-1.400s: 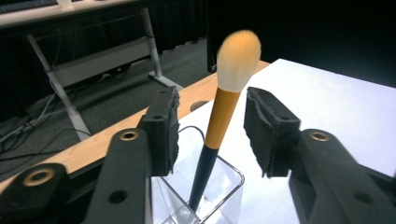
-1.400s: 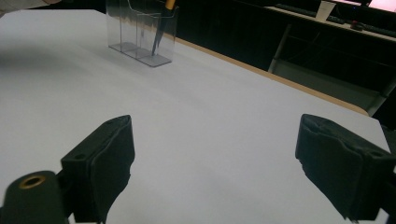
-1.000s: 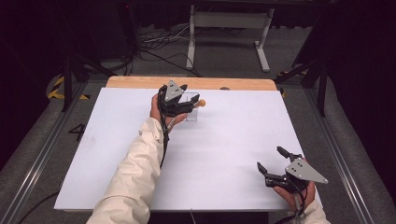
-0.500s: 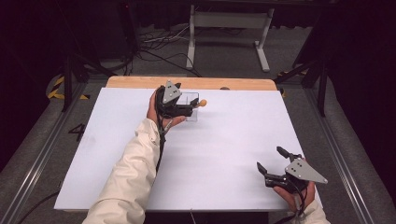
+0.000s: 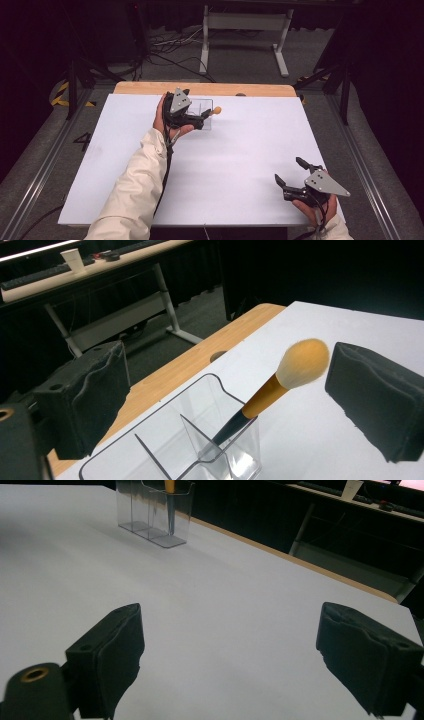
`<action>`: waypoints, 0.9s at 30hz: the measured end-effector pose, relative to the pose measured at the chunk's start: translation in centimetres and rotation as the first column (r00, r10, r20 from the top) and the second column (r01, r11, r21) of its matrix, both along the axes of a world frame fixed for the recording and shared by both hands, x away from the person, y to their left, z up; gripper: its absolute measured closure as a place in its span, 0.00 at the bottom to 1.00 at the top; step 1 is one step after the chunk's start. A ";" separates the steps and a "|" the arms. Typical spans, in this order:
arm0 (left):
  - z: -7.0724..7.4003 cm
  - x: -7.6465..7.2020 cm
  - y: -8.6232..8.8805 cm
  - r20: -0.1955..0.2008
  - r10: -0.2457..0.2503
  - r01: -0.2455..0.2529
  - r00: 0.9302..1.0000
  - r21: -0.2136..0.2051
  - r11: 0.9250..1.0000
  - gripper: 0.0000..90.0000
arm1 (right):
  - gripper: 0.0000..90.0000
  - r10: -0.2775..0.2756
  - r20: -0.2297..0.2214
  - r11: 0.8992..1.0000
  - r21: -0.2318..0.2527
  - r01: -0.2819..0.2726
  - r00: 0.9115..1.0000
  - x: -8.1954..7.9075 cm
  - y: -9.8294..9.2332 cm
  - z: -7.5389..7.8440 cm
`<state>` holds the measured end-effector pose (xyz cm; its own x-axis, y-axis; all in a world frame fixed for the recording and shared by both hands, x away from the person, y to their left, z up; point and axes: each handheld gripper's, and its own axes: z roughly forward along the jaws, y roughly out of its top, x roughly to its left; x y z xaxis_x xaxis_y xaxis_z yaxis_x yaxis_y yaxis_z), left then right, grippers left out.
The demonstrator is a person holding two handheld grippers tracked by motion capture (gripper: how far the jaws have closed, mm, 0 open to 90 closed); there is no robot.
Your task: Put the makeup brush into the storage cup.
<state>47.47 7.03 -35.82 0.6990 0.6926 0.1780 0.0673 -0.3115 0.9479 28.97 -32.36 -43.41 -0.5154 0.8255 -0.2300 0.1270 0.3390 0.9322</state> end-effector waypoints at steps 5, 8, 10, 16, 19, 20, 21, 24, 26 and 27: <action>0.3 -0.4 0.0 0.012 -0.011 0.011 1.000 0.006 1.000 0.04 | 0.14 0.000 -0.002 1.000 -0.001 0.000 1.000 0.0 0.0 0.0; 0.4 -0.6 -0.1 0.016 -0.016 0.016 1.000 0.012 1.000 0.04 | 0.14 0.000 -0.001 1.000 0.000 0.000 1.000 0.0 0.0 0.0; 0.5 -0.9 -0.1 0.024 -0.022 0.021 0.999 0.017 1.000 0.04 | 0.14 0.001 -0.002 1.000 -0.001 -0.001 1.000 0.0 0.0 0.0; 0.8 -1.4 -0.1 0.031 -0.036 0.036 0.999 0.027 0.999 0.04 | 0.14 0.001 -0.003 1.000 -0.001 -0.001 1.000 0.0 0.1 0.0; 0.9 -1.8 0.0 0.034 -0.039 0.039 0.999 0.022 0.999 0.04 | 0.14 0.002 -0.004 1.000 -0.001 -0.002 1.000 0.0 0.1 0.0; 0.9 -1.9 0.0 0.038 -0.037 0.036 0.999 0.018 0.999 0.04 | 0.14 0.002 -0.003 1.000 -0.002 -0.002 1.000 0.0 0.1 0.0; 0.9 -2.0 0.1 0.037 -0.034 0.034 0.999 0.015 0.999 0.03 | 0.14 0.002 -0.004 1.000 -0.002 -0.002 1.000 0.0 0.1 0.0; 0.9 -2.3 0.3 0.042 -0.034 0.033 0.999 0.008 0.999 0.04 | 0.14 0.005 -0.006 1.000 -0.002 -0.005 1.000 0.0 0.1 -0.1; 1.0 -2.6 0.4 0.050 -0.035 0.035 0.998 0.010 0.999 0.04 | 0.14 0.007 -0.007 1.000 -0.003 -0.007 1.000 0.0 0.1 -0.1; 1.0 -2.7 0.6 0.047 -0.041 0.041 0.998 0.011 0.999 0.04 | 0.14 0.007 -0.007 1.000 -0.002 -0.007 1.000 0.0 0.1 -0.1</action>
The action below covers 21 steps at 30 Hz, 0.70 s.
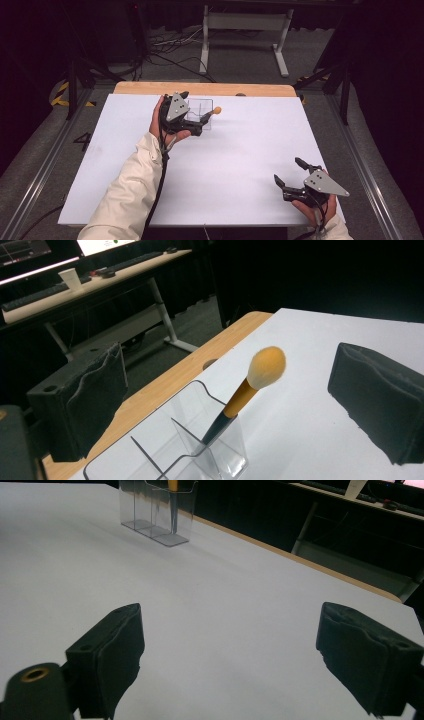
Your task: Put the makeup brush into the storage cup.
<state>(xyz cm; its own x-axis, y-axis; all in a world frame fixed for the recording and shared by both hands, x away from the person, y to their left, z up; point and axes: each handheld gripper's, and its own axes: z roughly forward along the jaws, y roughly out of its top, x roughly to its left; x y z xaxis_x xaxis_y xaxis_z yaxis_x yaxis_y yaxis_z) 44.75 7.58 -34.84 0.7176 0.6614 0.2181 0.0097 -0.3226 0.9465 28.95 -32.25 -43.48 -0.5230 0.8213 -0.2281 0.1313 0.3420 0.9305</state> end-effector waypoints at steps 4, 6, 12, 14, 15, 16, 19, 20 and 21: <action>0.0 -0.5 0.2 0.006 -0.007 0.007 1.000 0.010 1.000 0.04 | 0.14 -0.001 0.000 1.000 -0.002 0.001 1.000 0.0 0.0 0.0; 0.0 -0.8 0.4 0.019 -0.005 0.005 1.000 0.013 1.000 0.04 | 0.14 0.000 0.000 1.000 -0.002 0.000 1.000 0.0 0.0 0.0; -0.4 -1.4 1.0 0.014 -0.005 0.005 1.000 0.009 1.000 0.04 | 0.14 0.000 -0.002 1.000 -0.001 0.000 1.000 0.0 0.0 0.0; -0.6 -1.8 1.4 0.013 -0.005 0.005 1.000 0.007 1.000 0.04 | 0.14 -0.001 -0.003 1.000 -0.001 0.001 1.000 0.0 0.0 0.0; -0.7 -1.9 1.6 0.014 -0.004 0.004 1.000 0.005 1.000 0.04 | 0.14 0.000 -0.003 1.000 0.000 0.000 1.000 0.0 0.0 0.0; -0.7 -1.9 1.7 0.010 -0.006 0.006 1.000 0.005 1.000 0.04 | 0.14 -0.001 -0.004 1.000 -0.001 0.001 1.000 0.0 0.0 0.0; -1.0 -2.2 2.1 0.013 -0.003 0.003 1.000 0.007 1.000 0.04 | 0.14 0.001 -0.004 1.000 -0.001 -0.001 1.000 0.0 0.0 0.0; -1.1 -2.2 2.2 0.011 -0.003 0.003 1.000 0.006 1.000 0.04 | 0.14 0.001 -0.004 1.000 -0.001 -0.001 1.000 0.0 0.0 0.0; -1.2 -2.3 2.3 0.009 -0.003 0.003 1.000 0.010 1.000 0.04 | 0.14 0.001 -0.004 1.000 -0.002 -0.001 1.000 0.0 0.0 0.0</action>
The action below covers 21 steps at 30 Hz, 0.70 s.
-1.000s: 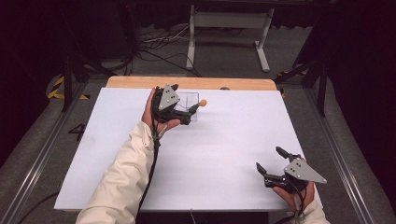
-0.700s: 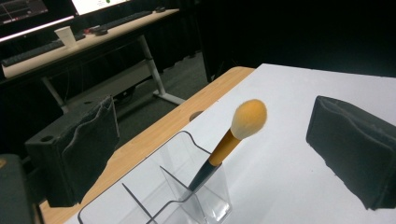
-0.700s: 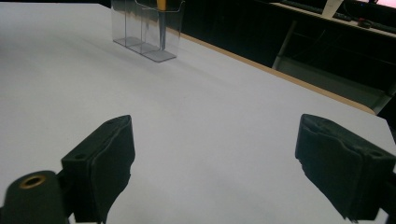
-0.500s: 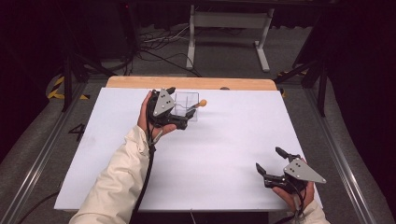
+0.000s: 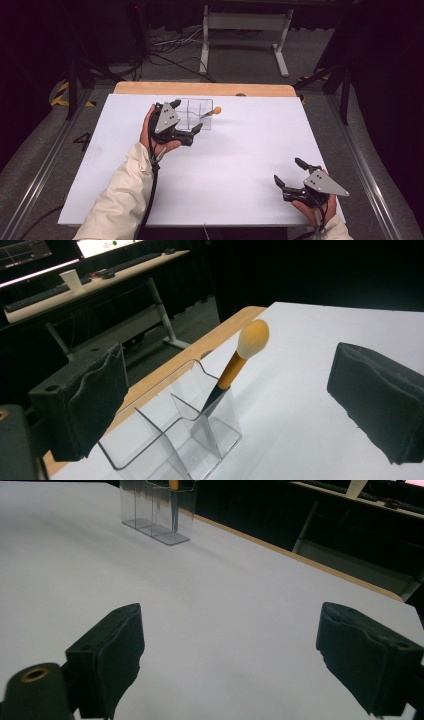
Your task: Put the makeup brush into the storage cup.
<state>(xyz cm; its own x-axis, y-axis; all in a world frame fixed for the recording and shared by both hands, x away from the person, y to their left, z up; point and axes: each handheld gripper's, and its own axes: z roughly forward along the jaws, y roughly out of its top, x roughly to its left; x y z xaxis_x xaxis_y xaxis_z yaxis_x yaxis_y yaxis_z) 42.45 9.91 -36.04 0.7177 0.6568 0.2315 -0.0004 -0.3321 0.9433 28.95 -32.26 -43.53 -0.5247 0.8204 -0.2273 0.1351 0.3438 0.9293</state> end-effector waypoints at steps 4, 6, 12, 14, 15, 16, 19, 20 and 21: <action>-0.4 -0.3 0.3 -0.007 0.002 -0.001 1.000 0.003 1.000 0.04 | 0.14 0.001 0.000 1.000 0.000 -0.001 1.000 0.0 0.0 0.0; -0.5 -0.4 0.7 0.001 0.002 -0.002 1.000 0.011 1.000 0.04 | 0.14 0.001 -0.001 1.000 0.000 -0.001 1.000 0.0 0.0 0.0; -1.0 -0.8 1.2 -0.004 0.004 -0.004 1.000 0.014 1.000 0.04 | 0.14 0.003 -0.002 1.000 -0.001 -0.003 1.000 0.0 0.1 0.0; -1.1 -0.9 1.3 -0.007 0.005 -0.005 1.000 0.009 1.000 0.04 | 0.14 0.003 -0.001 1.000 -0.002 -0.003 1.000 0.0 0.1 0.0; -1.1 -0.9 1.4 -0.008 0.003 -0.003 1.000 0.015 1.000 0.04 | 0.14 0.004 -0.001 1.000 -0.002 -0.004 1.000 0.0 0.1 0.0; -1.1 -0.9 1.4 -0.008 0.003 -0.003 1.000 0.015 1.000 0.04 | 0.14 0.004 -0.001 1.000 -0.002 -0.004 1.000 0.0 0.1 0.0; -1.2 -1.2 1.7 -0.002 0.007 -0.007 1.000 0.020 1.000 0.04 | 0.14 0.003 -0.002 1.000 -0.004 -0.003 1.000 0.0 0.1 -0.1; -1.2 -1.3 1.7 0.001 0.006 -0.006 1.000 0.022 1.000 0.04 | 0.14 0.004 -0.002 1.000 -0.005 -0.004 1.000 0.0 0.1 -0.1; -1.2 -1.4 1.8 0.001 0.008 -0.008 1.000 0.014 1.000 0.04 | 0.14 0.004 -0.002 1.000 -0.005 -0.004 1.000 0.0 0.1 -0.1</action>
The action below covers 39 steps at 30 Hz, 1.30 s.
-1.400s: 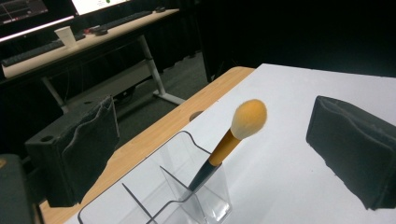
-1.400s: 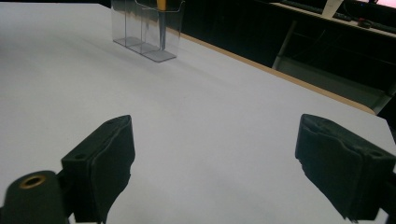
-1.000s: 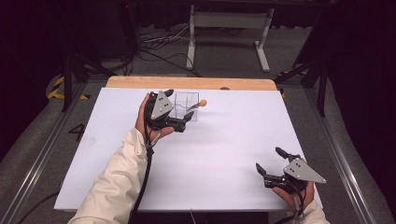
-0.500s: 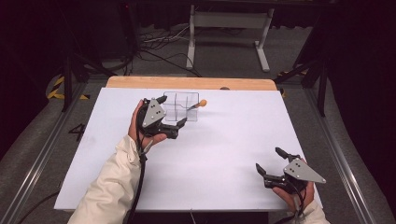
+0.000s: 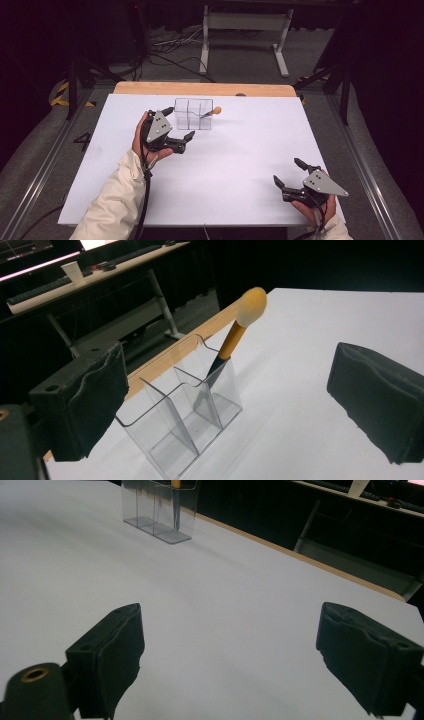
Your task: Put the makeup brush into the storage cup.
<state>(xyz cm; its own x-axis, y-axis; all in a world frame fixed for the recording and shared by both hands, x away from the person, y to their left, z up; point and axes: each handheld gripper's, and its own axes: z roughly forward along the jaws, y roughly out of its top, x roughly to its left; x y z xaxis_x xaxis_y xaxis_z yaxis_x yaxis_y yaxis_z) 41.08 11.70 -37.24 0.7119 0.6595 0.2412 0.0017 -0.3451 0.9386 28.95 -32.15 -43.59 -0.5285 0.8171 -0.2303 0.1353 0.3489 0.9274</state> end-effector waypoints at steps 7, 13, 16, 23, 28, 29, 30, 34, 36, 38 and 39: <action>0.1 -1.1 0.3 0.008 -0.017 0.017 1.000 -0.001 1.000 0.05 | 0.14 0.002 -0.002 1.000 -0.003 -0.002 1.000 0.0 0.0 0.0; -0.1 -1.8 0.7 0.020 -0.022 0.022 1.000 0.008 1.000 0.05 | 0.14 0.004 -0.002 1.000 -0.004 -0.004 1.000 0.0 0.1 0.0; -0.1 -2.2 0.9 0.018 -0.021 0.021 1.000 0.014 1.000 0.05 | 0.14 0.006 -0.002 1.000 -0.004 -0.006 1.000 0.0 0.1 0.0; -0.4 -3.2 1.8 0.024 -0.025 0.024 0.999 0.030 0.999 0.05 | 0.14 0.005 -0.001 1.000 -0.004 -0.005 1.000 -0.1 0.1 0.0; -0.7 -3.7 2.5 0.021 -0.021 0.020 1.000 0.043 0.999 0.05 | 0.14 0.006 -0.003 1.000 -0.006 -0.006 1.000 -0.1 0.1 0.0; -0.7 -3.8 2.6 0.024 -0.020 0.019 1.000 0.043 0.999 0.05 | 0.14 0.006 -0.003 1.000 -0.006 -0.006 1.000 -0.1 0.1 0.0; -0.8 -3.9 2.7 0.022 -0.016 0.015 1.000 0.047 0.999 0.05 | 0.14 0.006 -0.003 1.000 -0.005 -0.006 1.000 -0.1 0.1 0.0; -1.1 -4.2 3.3 0.021 -0.003 0.001 1.000 0.059 0.998 0.05 | 0.14 0.007 -0.003 1.000 -0.007 -0.007 1.000 -0.1 0.2 0.0; -1.4 -4.4 3.5 0.019 0.002 -0.003 1.000 0.057 0.998 0.06 | 0.14 0.008 -0.003 1.000 -0.008 -0.008 1.000 -0.1 0.2 0.0; -1.5 -4.6 3.8 0.016 0.003 -0.004 1.000 0.068 0.998 0.06 | 0.14 0.010 -0.002 1.000 -0.009 -0.010 1.000 -0.1 0.2 0.0; -1.5 -4.6 3.8 0.016 0.003 -0.004 1.000 0.068 0.998 0.06 | 0.14 0.010 -0.002 1.000 -0.009 -0.010 1.000 -0.1 0.2 0.0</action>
<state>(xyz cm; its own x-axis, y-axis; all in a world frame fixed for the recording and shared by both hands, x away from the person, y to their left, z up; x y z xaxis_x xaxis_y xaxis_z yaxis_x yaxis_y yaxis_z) 36.49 15.51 -38.77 0.7055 0.6435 0.2970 -0.0116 -0.4085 0.9127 28.87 -31.98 -43.56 -0.5372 0.8098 -0.2359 0.1340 0.3581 0.9240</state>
